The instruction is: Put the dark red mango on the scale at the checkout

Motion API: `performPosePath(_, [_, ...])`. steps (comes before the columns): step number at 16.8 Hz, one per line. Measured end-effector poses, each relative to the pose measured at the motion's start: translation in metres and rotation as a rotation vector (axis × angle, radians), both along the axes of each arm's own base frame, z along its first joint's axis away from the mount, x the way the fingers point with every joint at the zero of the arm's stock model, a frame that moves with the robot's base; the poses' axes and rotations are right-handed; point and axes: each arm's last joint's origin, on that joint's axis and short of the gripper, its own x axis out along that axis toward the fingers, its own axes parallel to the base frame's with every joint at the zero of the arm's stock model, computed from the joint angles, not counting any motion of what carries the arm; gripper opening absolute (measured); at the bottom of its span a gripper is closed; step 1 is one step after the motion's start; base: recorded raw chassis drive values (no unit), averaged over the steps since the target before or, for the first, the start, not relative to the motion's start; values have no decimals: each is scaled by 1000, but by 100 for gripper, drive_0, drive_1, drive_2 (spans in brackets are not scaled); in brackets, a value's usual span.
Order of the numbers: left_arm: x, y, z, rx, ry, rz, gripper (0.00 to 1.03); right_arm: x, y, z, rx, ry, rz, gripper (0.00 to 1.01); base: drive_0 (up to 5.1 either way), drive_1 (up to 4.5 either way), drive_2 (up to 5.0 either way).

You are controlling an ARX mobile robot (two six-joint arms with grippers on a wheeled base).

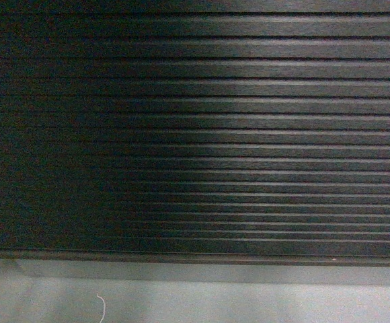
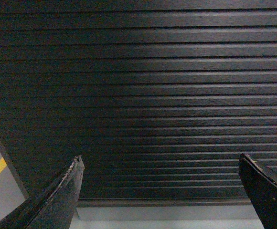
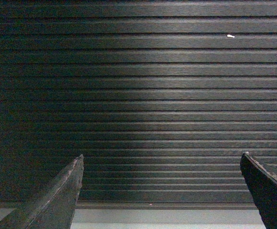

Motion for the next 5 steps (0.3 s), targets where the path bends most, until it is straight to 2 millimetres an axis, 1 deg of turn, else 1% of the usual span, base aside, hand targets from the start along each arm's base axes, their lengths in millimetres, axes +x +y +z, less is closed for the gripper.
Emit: performPosePath(5, [0, 0, 0, 0, 0, 0, 98, 0, 0, 0, 0, 0, 0, 98, 0, 0, 0])
